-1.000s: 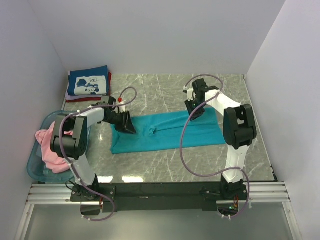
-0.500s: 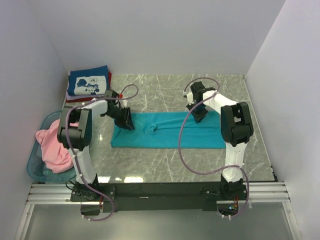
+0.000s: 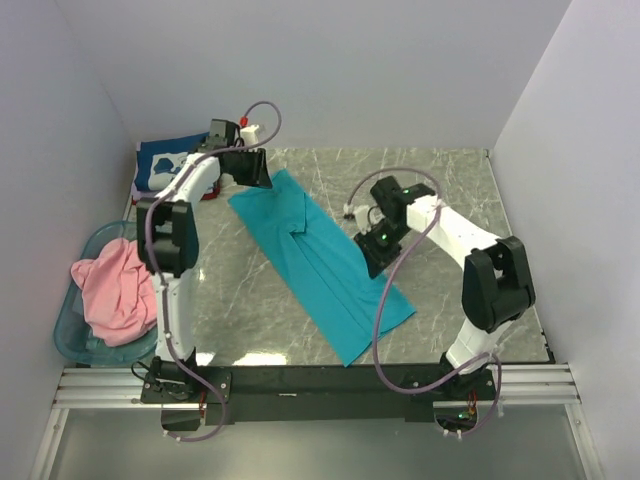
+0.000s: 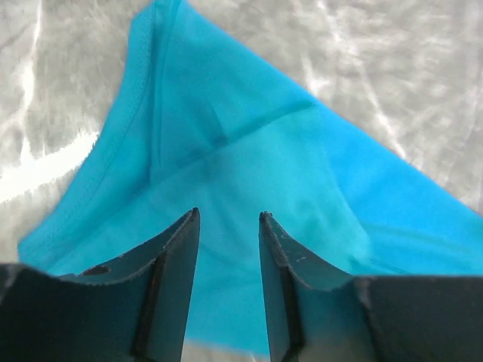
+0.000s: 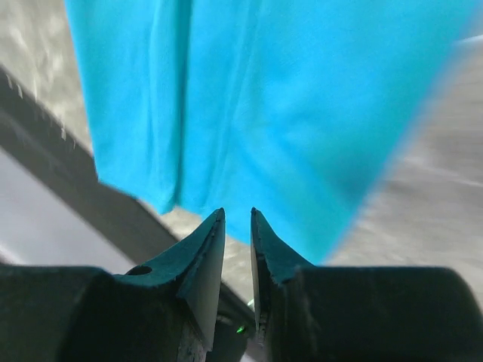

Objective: Fold and stack the t-shirts
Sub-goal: Fold the tshirt

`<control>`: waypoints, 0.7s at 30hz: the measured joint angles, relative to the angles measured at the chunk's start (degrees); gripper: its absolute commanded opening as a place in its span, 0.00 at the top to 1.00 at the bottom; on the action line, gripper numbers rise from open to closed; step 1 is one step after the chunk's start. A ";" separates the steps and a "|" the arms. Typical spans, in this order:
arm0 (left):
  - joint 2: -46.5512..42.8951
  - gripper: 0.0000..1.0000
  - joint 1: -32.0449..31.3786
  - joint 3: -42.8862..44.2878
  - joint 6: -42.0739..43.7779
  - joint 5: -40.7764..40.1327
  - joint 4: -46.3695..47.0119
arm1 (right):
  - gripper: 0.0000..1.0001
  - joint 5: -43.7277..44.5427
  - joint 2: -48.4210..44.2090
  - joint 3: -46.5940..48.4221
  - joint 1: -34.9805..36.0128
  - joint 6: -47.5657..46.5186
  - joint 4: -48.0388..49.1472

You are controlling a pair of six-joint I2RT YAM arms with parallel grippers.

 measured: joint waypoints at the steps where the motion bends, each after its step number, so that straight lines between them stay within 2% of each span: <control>1: -2.84 0.55 0.02 -2.95 -0.31 -0.13 1.64 | 0.74 0.26 -0.52 1.55 -1.07 0.02 0.26; 6: -16.50 0.55 -0.44 -15.41 -2.21 0.26 3.82 | 0.76 3.21 0.85 4.74 -3.37 0.31 1.86; 9: -20.85 0.57 -0.94 -20.33 -3.78 1.51 4.42 | 0.77 3.93 4.39 4.94 -2.43 0.81 3.21; 16: -21.42 0.59 -1.22 -31.28 -5.86 5.38 4.76 | 0.81 5.03 9.62 1.86 -0.11 2.32 8.07; 21: -17.55 0.61 -1.22 -31.56 -6.93 6.14 5.03 | 0.81 3.85 11.17 -1.81 1.73 4.09 10.12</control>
